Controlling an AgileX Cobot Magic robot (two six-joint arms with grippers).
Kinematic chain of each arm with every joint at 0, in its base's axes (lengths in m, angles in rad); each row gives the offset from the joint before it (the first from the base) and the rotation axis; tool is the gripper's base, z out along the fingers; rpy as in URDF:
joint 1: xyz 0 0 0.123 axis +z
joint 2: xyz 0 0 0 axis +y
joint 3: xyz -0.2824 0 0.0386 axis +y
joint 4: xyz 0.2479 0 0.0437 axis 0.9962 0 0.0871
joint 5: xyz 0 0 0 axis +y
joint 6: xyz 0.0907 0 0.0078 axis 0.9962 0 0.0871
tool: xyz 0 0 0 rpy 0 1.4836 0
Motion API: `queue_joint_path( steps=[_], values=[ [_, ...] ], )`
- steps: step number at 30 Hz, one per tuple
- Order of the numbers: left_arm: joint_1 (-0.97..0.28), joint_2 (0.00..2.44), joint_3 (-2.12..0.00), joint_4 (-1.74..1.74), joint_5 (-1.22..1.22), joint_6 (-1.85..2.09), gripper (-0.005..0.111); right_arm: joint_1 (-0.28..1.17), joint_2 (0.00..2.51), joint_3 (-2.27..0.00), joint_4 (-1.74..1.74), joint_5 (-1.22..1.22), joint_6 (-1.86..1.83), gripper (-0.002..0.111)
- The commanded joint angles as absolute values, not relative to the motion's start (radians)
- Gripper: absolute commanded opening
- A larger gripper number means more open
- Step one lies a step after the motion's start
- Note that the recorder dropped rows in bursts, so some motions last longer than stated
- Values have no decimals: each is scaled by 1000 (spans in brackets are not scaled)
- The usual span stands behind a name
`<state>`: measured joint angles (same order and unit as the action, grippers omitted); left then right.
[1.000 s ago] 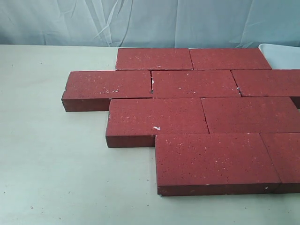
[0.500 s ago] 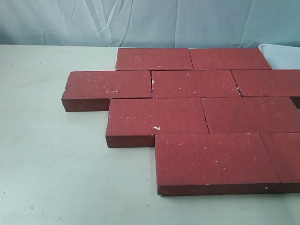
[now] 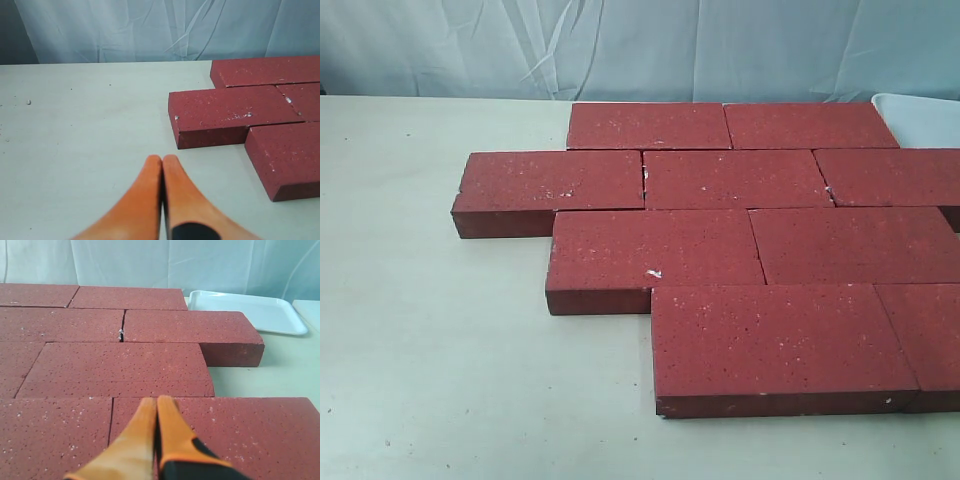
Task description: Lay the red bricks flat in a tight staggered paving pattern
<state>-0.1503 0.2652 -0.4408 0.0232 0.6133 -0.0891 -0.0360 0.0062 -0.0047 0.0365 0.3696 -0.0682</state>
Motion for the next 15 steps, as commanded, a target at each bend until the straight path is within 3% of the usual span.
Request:
queue_joint_path(
  steps=[1,8,15],
  values=[
    [-142,152,-334,36,532,-93,0,-40,0,0,37,356,-69,-1],
    [-132,0,-178,51,442,-92,0,-40,0,0,37,356,-69,-1],
    [-132,0,-75,105,345,-91,0,-40,0,0,37,356,-69,-1]
  ],
)
